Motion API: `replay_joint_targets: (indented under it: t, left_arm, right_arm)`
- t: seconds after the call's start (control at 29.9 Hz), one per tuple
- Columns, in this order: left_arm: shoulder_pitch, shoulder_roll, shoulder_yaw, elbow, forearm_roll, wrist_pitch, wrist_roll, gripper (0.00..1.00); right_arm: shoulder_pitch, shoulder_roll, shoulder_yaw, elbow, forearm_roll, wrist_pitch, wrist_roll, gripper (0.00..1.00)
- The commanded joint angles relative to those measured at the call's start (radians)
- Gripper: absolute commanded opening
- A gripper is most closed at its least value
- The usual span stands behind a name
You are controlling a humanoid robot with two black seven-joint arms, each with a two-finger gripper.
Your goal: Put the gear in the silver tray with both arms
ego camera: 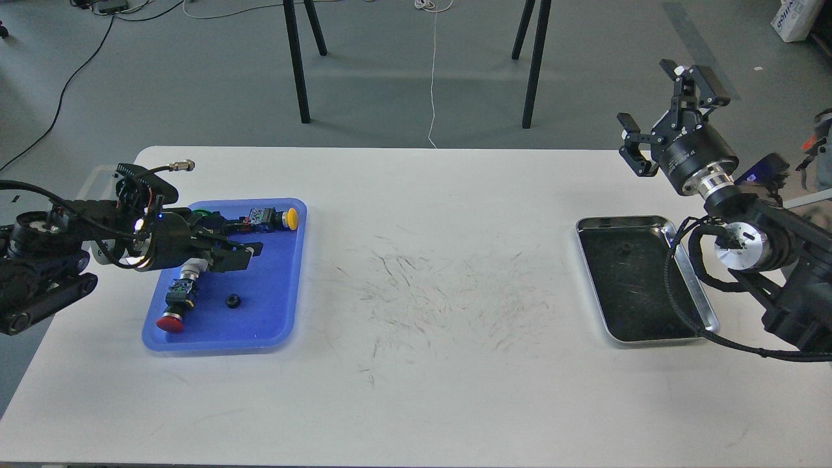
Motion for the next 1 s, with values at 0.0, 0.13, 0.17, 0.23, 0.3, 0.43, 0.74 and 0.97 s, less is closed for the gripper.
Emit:
replay_joint_targets:
  t: [0.0,0.13,0.17,0.23,0.3,0.43,0.74,0.97]
  left_arm:
    - [0.000,0.023,0.002,-0.035,0.032,0.000,0.000,0.99]
    - [-0.004,0.066,0.023,-0.091,0.043,-0.003,0.000,0.98]
    - [-0.006,0.073,0.030,-0.094,0.049,-0.003,0.000,0.98]
    - [-0.006,0.081,0.033,-0.109,0.066,-0.003,0.000,0.98]
    - [-0.006,0.089,0.034,-0.128,0.084,-0.005,0.000,0.98]
    - [-0.007,0.098,0.028,-0.155,0.094,-0.001,0.000,0.96]
    - [-0.004,0.098,0.028,-0.190,0.094,0.000,0.000,0.89]
    - [-0.004,0.101,0.033,-0.229,0.095,0.000,0.000,0.87]
  right_arm:
    - [-0.004,0.000,0.000,-0.001,0.000,0.000,0.000,0.98]
    - [-0.006,0.008,-0.002,-0.004,-0.003,-0.001,0.002,0.98]
    - [-0.006,0.011,-0.002,-0.004,-0.005,-0.001,0.002,0.98]
    - [-0.006,0.011,-0.003,-0.004,-0.005,-0.003,0.002,0.98]
    - [-0.006,0.011,-0.003,-0.004,-0.005,-0.004,0.002,0.98]
    - [-0.007,0.014,-0.005,-0.006,-0.005,-0.004,0.002,0.98]
    - [-0.009,0.015,-0.006,-0.006,-0.005,-0.006,0.003,0.98]
    - [-0.019,0.015,-0.006,-0.006,-0.005,-0.007,0.003,0.98]
